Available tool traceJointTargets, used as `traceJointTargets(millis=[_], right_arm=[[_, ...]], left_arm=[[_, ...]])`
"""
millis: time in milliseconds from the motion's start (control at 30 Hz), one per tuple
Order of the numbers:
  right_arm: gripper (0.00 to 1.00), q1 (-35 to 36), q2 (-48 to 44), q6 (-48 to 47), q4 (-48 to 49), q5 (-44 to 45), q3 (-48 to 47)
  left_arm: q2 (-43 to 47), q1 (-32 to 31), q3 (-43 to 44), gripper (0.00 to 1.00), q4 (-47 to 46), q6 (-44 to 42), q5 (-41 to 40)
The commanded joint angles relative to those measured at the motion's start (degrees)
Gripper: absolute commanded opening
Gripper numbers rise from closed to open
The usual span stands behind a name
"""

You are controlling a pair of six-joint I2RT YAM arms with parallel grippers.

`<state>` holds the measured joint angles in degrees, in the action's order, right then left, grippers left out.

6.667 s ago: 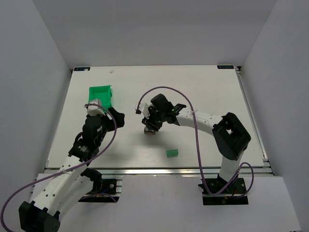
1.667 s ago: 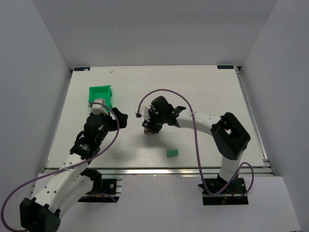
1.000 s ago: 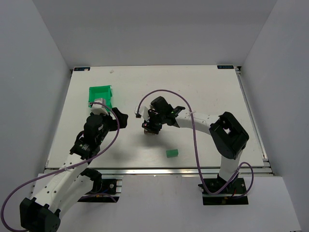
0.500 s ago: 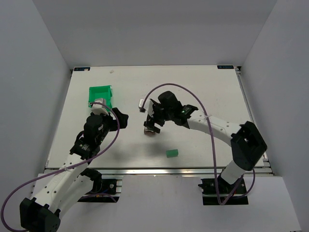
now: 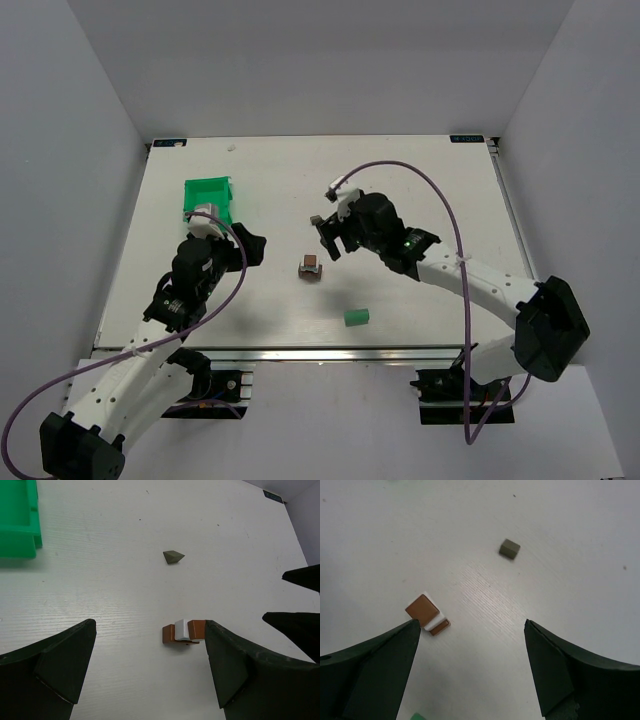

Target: Build the wood block tower

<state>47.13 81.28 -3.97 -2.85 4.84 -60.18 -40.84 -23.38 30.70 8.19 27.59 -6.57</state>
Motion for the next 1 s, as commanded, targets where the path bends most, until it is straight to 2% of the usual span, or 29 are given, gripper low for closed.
traceJointTargets(millis=[0, 100, 200, 333, 667, 967], right_arm=[[0.89, -0.64, -4.70, 11.07, 0.92, 8.16, 5.75], [0.89, -1.08, -8.22, 15.12, 4.58, 9.39, 13.12], [0.86, -1.25, -8.51, 17.15, 7.06, 9.05, 15.79], [0.89, -1.25, -4.73, 15.92, 8.48, 6.50, 12.30], [0.89, -1.78, 11.44, 13.90, 5.40, 8.52, -0.19], [0.89, -2.05, 14.70, 13.28, 5.93, 5.27, -2.57]], left_arm=[[-0.03, -0.09, 1.38, 0.98, -0.27, 0.53, 1.29], [-1.25, -0.09, 1.12, 0.98, -1.06, 0.79, 2.35], [-2.83, -0.09, 1.38, 0.98, -1.68, 0.71, 3.75], [-3.81, -0.18, 1.65, 0.98, -1.86, 0.79, 4.81], [-3.81, -0.18, 2.08, 0.98, -0.98, 0.44, 3.85], [-3.63, -0.18, 2.44, 0.98, -0.54, -0.08, 3.40]])
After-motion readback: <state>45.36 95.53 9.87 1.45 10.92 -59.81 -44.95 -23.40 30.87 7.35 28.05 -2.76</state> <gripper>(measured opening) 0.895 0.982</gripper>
